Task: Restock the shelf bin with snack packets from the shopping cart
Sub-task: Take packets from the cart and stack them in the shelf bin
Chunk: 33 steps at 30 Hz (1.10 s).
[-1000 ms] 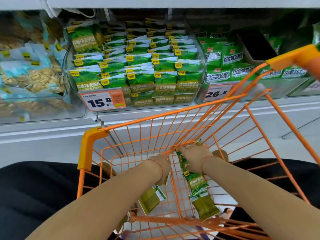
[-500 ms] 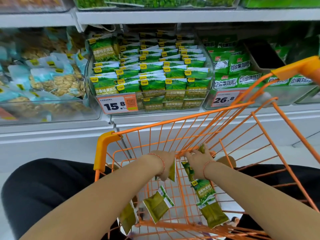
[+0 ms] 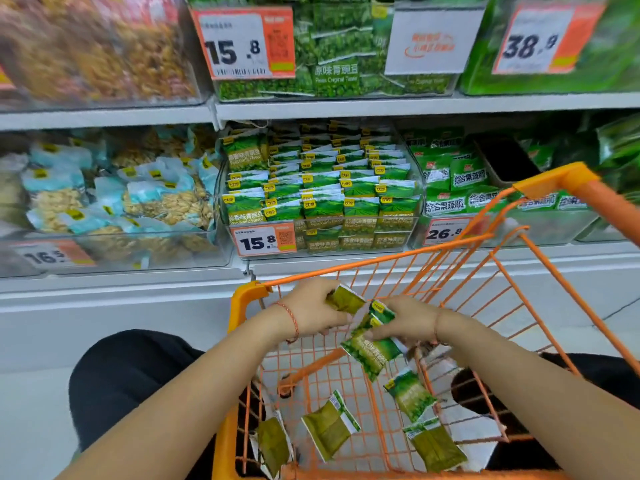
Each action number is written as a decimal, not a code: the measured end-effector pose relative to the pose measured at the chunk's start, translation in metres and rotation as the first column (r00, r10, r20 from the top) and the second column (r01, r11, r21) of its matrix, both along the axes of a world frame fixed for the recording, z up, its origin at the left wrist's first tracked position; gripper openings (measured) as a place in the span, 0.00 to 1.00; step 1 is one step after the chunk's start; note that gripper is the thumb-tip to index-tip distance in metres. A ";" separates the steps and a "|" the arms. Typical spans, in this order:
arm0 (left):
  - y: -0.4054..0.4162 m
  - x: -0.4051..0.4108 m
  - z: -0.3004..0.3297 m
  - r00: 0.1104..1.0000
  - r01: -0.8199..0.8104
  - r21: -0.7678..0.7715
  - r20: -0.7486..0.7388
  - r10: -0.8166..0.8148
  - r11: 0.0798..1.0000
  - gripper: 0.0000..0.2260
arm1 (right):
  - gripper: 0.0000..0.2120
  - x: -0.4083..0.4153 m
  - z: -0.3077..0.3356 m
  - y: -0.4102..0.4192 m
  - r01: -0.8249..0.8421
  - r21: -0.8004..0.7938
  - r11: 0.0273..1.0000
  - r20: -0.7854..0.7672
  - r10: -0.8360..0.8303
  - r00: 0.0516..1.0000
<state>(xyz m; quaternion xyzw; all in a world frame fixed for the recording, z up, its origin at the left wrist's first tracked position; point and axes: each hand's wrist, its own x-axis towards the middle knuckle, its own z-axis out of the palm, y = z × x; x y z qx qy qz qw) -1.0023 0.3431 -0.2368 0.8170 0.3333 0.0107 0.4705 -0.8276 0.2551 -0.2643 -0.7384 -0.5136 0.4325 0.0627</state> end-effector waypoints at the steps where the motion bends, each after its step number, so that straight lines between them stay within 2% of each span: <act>1: -0.001 -0.001 0.003 0.996 -0.069 0.013 0.060 0.068 0.998 0.05 | 0.22 0.000 0.013 -0.001 0.076 0.031 0.997 -0.086 -0.073 0.994; 3: -0.007 -0.001 0.010 0.963 -0.202 -0.007 0.180 0.200 0.979 0.06 | 0.16 -0.001 0.037 -0.007 0.221 0.089 0.971 -0.266 -0.191 0.945; 5: -0.018 0.003 0.020 0.936 -0.260 0.011 0.249 0.250 0.965 0.07 | 0.15 -0.001 0.053 -0.014 0.354 0.088 0.931 -0.476 -0.273 0.836; 7: -0.031 0.008 0.031 0.934 -0.253 0.028 0.266 0.237 0.967 0.23 | 0.17 -0.004 0.064 -0.021 0.469 0.042 0.882 -0.621 -0.345 0.704; 8: -0.034 0.010 0.036 0.928 -0.245 0.001 0.291 0.234 0.969 0.27 | 0.17 -0.005 0.069 -0.024 0.532 0.022 0.846 -0.664 -0.386 0.640; 11: -0.037 0.016 0.042 0.907 -0.210 -0.015 0.371 0.200 0.978 0.14 | 0.15 -0.005 0.078 -0.025 0.677 -0.027 0.735 -0.770 -0.447 0.455; 12: -0.036 0.016 0.040 0.903 -0.195 -0.007 0.389 0.183 0.981 0.15 | 0.13 -0.005 0.081 -0.025 0.700 -0.041 0.713 -0.810 -0.434 0.395; 15: -0.034 0.021 0.043 0.831 -0.367 -0.028 0.440 0.341 0.930 0.22 | 0.03 -0.008 0.091 -0.022 0.717 -0.045 0.696 -0.907 -0.328 0.262; 16: -0.032 0.020 0.041 0.796 -0.409 -0.038 0.473 0.377 0.912 0.26 | 0.03 -0.008 0.090 -0.020 0.706 -0.021 0.708 -0.925 -0.281 0.255; 18: -0.027 0.016 0.039 0.717 -0.442 -0.133 0.542 0.438 0.887 0.32 | 0.21 -0.009 0.083 -0.013 0.709 0.057 0.703 -0.932 -0.217 0.289; 19: -0.025 0.013 0.039 0.709 -0.440 -0.161 0.542 0.452 0.883 0.32 | 0.27 -0.011 0.080 -0.011 0.714 0.087 0.695 -0.922 -0.215 0.322; 20: -0.022 0.011 0.037 0.722 -0.437 -0.156 0.527 0.449 0.886 0.30 | 0.27 -0.014 0.078 -0.009 0.715 0.131 0.686 -0.906 -0.210 0.368; 21: -0.020 0.010 0.034 0.736 -0.433 -0.154 0.509 0.447 0.888 0.27 | 0.21 -0.016 0.078 -0.008 0.715 0.171 0.678 -0.898 -0.191 0.397; 23: -0.021 0.011 0.030 0.748 -0.441 -0.187 0.465 0.474 0.878 0.26 | 0.15 -0.020 0.078 -0.008 0.721 0.206 0.662 -0.906 -0.148 0.396; 26: -0.031 0.014 0.026 0.755 -0.441 -0.206 0.441 0.485 0.874 0.30 | 0.15 -0.023 0.072 -0.008 0.724 0.241 0.646 -0.903 -0.124 0.412; 30: -0.037 0.019 0.019 0.755 -0.391 -0.269 0.453 0.474 0.880 0.33 | 0.15 -0.027 0.066 -0.009 0.701 0.314 0.640 -0.829 -0.174 0.531; 31: -0.035 0.019 0.018 0.736 -0.409 -0.264 0.470 0.487 0.873 0.32 | 0.13 -0.026 0.064 -0.009 0.703 0.313 0.638 -0.829 -0.177 0.530; 33: -0.031 0.017 0.016 0.694 -0.444 -0.260 0.505 0.513 0.857 0.27 | 0.11 -0.026 0.065 -0.008 0.748 0.247 0.616 -0.862 -0.212 0.460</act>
